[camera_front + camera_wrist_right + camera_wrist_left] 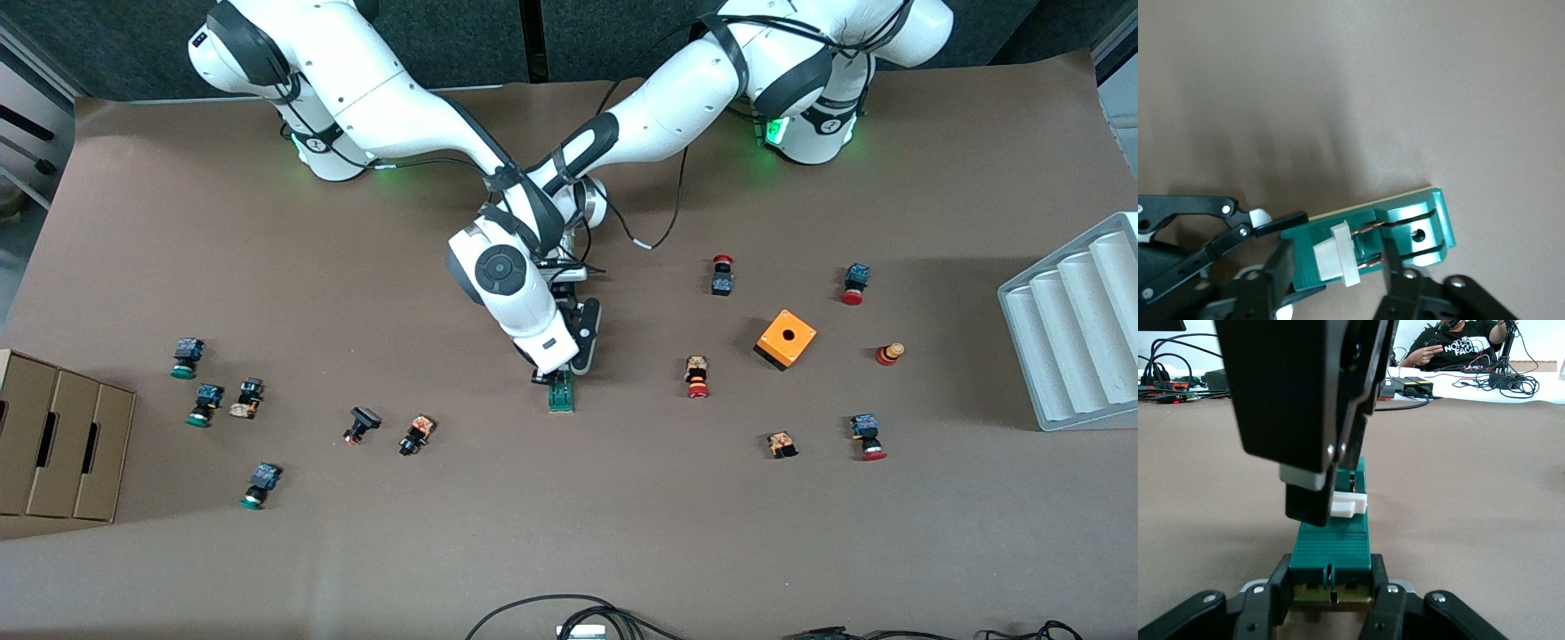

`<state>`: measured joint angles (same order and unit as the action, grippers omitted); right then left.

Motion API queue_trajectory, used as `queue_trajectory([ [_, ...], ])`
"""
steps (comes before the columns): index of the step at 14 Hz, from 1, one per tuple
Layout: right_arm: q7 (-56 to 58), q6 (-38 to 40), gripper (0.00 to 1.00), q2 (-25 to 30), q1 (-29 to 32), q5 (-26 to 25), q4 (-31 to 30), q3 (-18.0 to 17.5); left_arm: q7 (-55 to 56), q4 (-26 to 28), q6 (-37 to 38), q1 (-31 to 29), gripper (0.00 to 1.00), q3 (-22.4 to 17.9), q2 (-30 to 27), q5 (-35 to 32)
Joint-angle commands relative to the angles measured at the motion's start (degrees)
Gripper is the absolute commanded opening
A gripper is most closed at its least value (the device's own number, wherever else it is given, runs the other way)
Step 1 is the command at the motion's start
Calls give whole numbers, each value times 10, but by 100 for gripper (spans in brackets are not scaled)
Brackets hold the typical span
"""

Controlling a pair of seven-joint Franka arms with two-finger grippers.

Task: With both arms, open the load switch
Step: 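Open and lift the right gripper off the handle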

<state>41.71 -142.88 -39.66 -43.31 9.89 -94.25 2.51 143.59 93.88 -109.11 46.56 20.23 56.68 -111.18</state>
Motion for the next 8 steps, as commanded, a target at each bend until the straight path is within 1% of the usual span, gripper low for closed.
queue_trajectory([
  [1, -12, 39, 100, 34, -2, -9, -1, 7, 14, -5, -2, 5, 52, -3, 13, 2],
  [2, -12, 54, 100, 45, 0, -9, -1, 7, 9, -5, -3, 4, 78, -2, 11, 4],
  [3, -13, 65, 100, 54, 1, -8, 0, 7, 6, -7, -2, 5, 99, -2, 10, 4],
  [8, -14, 102, 100, 94, 12, -2, 1, 8, 8, -10, -2, 5, 100, 1, 10, 9],
])
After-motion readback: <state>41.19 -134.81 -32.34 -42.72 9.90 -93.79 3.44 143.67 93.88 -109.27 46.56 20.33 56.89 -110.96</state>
